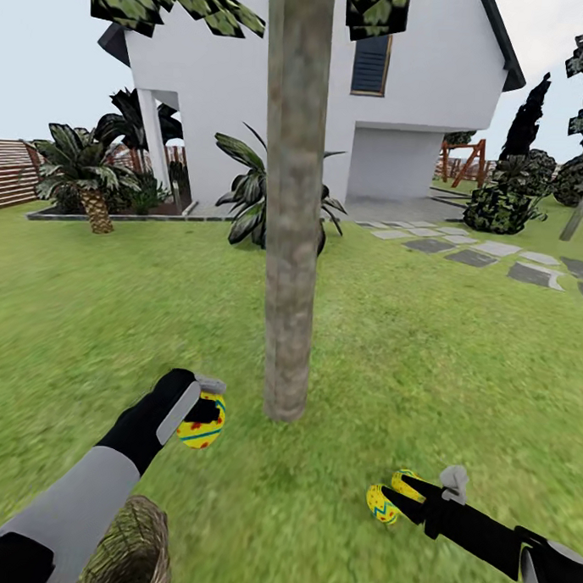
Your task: Take the three Easter eggs out of the wicker basket on the lawn in the garden, then place them on the lawn next to a single tree (choose any tree) so that all three eggs are next to the same tree and none are left in the basket.
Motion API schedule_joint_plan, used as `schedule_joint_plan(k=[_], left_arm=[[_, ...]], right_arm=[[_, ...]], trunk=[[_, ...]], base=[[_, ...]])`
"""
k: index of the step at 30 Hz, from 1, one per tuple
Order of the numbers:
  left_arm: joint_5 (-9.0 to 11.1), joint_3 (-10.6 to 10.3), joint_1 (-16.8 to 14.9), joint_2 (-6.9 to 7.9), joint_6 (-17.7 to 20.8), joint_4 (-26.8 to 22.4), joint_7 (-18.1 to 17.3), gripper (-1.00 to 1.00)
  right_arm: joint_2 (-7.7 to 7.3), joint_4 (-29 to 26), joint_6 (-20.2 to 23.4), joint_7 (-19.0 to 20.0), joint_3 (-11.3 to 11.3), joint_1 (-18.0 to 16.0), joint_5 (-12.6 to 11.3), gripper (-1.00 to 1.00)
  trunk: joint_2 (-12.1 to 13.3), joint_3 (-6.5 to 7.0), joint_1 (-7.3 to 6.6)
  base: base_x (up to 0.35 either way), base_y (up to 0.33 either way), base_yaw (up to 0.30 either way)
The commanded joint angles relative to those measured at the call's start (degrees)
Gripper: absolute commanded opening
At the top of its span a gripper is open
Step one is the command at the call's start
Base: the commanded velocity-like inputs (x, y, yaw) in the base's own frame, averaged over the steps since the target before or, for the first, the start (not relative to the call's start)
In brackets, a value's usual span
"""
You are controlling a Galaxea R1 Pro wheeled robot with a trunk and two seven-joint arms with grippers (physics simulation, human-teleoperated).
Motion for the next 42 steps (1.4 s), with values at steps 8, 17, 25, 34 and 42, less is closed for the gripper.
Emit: schedule_joint_plan(k=[8, 17, 25, 34, 42], left_arm=[[0.5, -0.3, -0.1, -1.25, 0.2, 3.0, 0.5, -1.00], [0.4, -0.3, -0.1, -1.35, 0.2, 3.0, 0.5, -1.00], [0.7, -0.3, -0.1, -1.37, 0.2, 2.8, 0.6, -1.00], [0.7, -0.3, -0.1, -1.33, 0.2, 2.2, 0.6, -1.00], [0.7, -0.3, -0.1, -1.40, 0.2, 2.5, 0.7, -1.00]], right_arm=[[-0.16, 0.0, 0.8, 0.4, -4.9, -0.2, 0.2, 1.00], [-0.06, 2.3, 0.4, 0.5, -5.2, -0.4, 0.1, 1.00], [-0.25, 3.7, 0.4, 0.5, -5.2, -0.4, 0.2, 1.00], [-0.16, 4.0, 0.4, 0.4, -5.1, -0.4, 0.2, 1.00], [0.01, 4.1, 0.4, 0.3, -5.0, -0.4, 0.2, 1.00]], trunk=[[3.2, 1.62, -1.75], [6.8, 3.36, -3.73], [7.6, 4.21, -4.17], [7.6, 4.79, -4.17], [7.6, 5.31, -4.17]], base=[[0.000, 0.000, -0.235], [0.000, 0.000, -0.049], [0.000, 0.000, -0.203], [0.000, -0.130, -0.222], [0.071, -0.277, -0.223]])
